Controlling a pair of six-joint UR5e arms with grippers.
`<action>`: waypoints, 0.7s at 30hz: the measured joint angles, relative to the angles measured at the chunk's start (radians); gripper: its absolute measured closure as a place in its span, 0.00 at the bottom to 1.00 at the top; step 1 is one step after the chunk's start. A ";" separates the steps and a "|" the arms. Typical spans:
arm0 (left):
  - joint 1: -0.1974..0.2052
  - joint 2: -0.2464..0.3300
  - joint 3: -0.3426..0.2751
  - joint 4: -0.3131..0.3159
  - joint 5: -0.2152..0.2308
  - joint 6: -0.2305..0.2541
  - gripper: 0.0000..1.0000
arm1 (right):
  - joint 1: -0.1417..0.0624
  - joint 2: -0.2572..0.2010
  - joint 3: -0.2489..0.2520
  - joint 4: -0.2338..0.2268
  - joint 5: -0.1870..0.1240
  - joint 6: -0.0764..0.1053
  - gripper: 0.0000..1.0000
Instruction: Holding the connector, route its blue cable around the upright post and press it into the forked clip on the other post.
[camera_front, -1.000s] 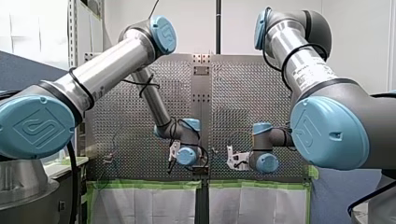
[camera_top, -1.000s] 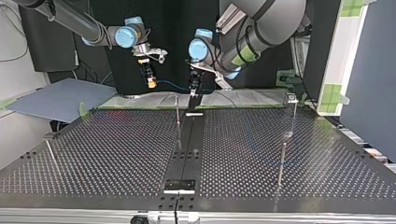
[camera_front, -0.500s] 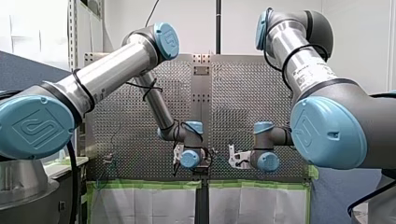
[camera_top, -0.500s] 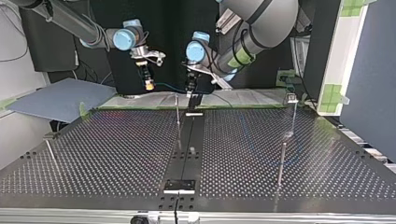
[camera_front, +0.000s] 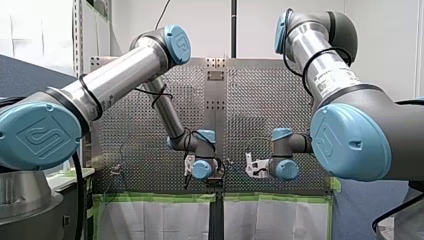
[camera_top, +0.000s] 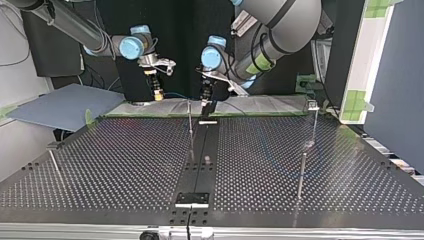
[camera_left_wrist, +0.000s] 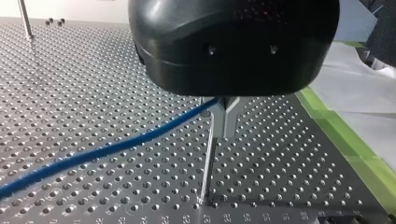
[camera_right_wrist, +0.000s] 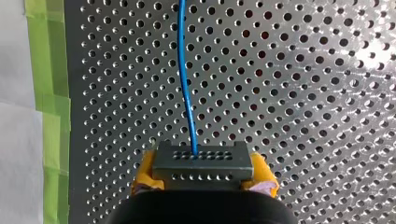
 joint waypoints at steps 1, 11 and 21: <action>0.001 0.000 0.000 -0.001 0.003 -0.003 1.00 | -0.001 0.000 -0.002 0.003 0.000 0.000 1.00; 0.017 -0.012 0.005 -0.014 0.054 -0.059 1.00 | -0.022 0.000 -0.008 0.015 -0.001 -0.001 1.00; 0.031 -0.020 0.014 -0.018 0.071 -0.087 1.00 | -0.040 0.000 -0.008 0.021 -0.001 -0.004 1.00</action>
